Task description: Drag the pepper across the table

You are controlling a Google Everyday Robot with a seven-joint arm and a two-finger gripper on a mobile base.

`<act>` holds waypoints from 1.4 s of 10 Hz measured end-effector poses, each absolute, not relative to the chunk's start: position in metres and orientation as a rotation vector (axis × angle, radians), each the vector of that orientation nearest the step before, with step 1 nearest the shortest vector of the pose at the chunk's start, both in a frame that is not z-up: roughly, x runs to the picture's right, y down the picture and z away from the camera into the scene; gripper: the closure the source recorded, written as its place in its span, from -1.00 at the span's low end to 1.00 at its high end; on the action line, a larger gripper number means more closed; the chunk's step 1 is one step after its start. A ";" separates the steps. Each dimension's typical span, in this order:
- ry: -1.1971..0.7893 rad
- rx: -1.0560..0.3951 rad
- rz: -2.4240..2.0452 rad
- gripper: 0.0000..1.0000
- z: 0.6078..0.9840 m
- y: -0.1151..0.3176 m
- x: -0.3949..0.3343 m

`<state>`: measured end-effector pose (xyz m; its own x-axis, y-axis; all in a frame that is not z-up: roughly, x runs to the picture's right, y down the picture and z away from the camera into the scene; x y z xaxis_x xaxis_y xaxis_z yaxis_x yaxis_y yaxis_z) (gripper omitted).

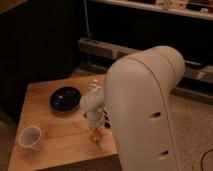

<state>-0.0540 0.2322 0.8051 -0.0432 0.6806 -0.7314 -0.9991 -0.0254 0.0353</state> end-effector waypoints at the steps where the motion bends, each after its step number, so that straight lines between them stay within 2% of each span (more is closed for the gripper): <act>1: 0.664 -0.627 1.513 0.33 0.805 0.232 -0.054; 5: 0.700 -0.586 1.581 0.33 0.803 0.229 -0.007; 14: 0.746 -0.547 1.644 0.33 0.807 0.228 0.022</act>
